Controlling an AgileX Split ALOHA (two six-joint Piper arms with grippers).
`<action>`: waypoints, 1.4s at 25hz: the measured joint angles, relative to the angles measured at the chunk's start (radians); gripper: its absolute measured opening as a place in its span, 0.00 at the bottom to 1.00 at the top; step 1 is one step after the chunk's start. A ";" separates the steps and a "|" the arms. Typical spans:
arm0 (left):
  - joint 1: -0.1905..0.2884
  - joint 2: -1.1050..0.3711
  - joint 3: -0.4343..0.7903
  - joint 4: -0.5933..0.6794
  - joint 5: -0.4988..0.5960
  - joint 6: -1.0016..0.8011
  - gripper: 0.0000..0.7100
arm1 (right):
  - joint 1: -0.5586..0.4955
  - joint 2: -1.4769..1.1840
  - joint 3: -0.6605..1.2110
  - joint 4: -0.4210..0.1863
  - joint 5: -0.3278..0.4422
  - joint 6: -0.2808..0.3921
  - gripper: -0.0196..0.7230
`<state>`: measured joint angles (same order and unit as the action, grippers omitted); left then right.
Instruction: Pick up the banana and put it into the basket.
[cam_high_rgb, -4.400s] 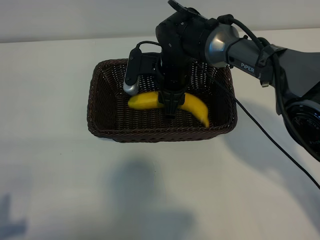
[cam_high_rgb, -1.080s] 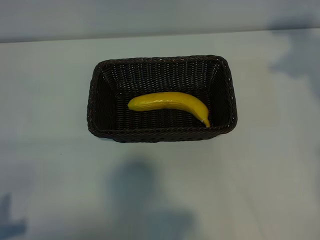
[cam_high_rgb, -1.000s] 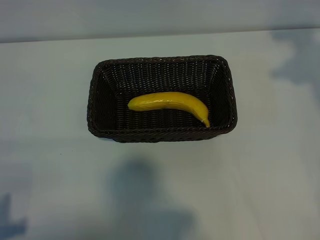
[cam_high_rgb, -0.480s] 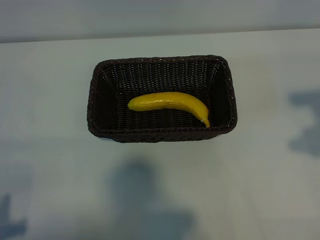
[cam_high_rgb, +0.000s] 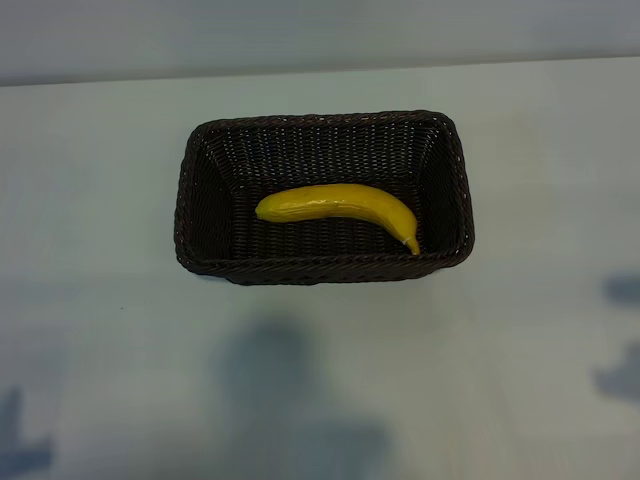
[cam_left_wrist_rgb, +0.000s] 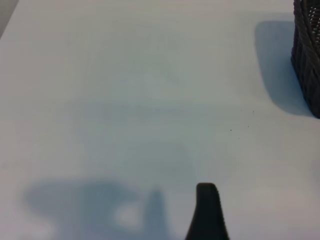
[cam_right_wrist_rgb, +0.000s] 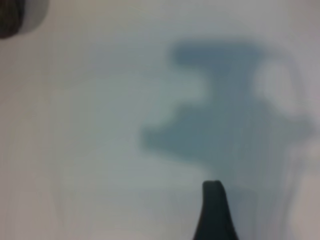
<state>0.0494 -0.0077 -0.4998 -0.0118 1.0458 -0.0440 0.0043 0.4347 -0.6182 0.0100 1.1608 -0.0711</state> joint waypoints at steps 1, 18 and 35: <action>0.000 0.000 0.000 0.000 0.000 0.001 0.80 | 0.000 -0.019 0.017 0.000 -0.002 0.000 0.72; 0.000 0.000 0.000 0.000 0.000 0.003 0.80 | 0.000 -0.292 0.118 0.001 -0.071 -0.001 0.72; 0.000 0.000 0.000 0.000 0.000 0.003 0.80 | 0.000 -0.350 0.118 0.002 -0.099 0.000 0.72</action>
<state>0.0494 -0.0077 -0.4998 -0.0118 1.0458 -0.0409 0.0043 0.0845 -0.5002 0.0119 1.0622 -0.0710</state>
